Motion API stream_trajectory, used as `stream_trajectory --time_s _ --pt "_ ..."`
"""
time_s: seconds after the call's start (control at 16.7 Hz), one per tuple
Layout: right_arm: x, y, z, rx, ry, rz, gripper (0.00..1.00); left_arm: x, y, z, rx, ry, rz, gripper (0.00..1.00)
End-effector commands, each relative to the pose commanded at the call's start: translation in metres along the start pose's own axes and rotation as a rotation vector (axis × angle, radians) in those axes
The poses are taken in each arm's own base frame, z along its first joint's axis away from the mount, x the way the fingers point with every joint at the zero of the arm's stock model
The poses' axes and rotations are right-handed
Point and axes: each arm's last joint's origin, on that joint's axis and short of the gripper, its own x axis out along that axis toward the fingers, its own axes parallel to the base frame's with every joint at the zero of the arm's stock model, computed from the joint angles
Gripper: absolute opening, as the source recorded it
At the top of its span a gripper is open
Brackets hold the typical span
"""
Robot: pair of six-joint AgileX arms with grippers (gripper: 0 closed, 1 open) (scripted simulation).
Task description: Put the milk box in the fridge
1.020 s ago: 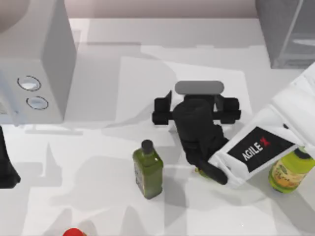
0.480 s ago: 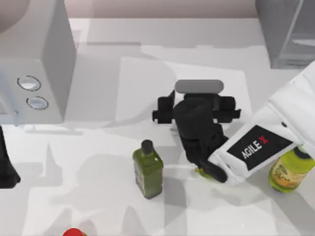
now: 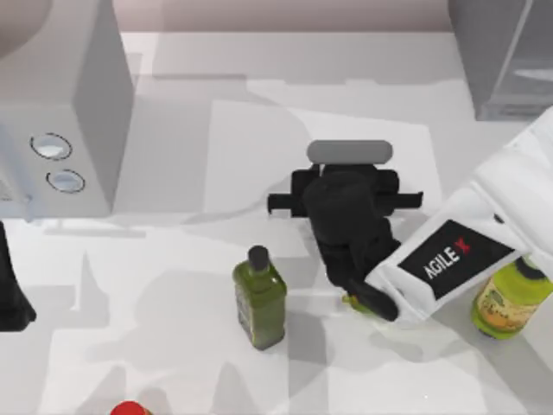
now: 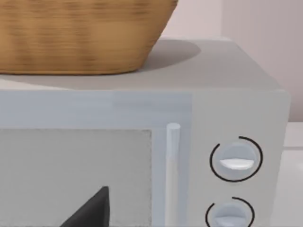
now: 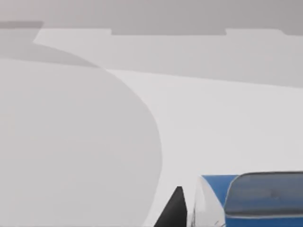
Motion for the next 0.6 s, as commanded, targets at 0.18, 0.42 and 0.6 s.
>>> stream_trajectory --time_s 0.18,0.42,0.6 --pt "0.0000 0.0000 0.0000 0.000 0.000 0.000 0.00 0.0000 0.0000 0.0000 0.000 0.000 0.000 1.00" --pt "0.0000 0.0000 0.0000 0.000 0.000 0.000 0.00 0.0000 0.0000 0.0000 0.000 0.000 0.000 1.00" --pt "-0.0008 0.0007 0.0001 0.001 0.000 0.002 0.00 0.0000 0.0000 0.0000 0.000 0.000 0.000 1.00"
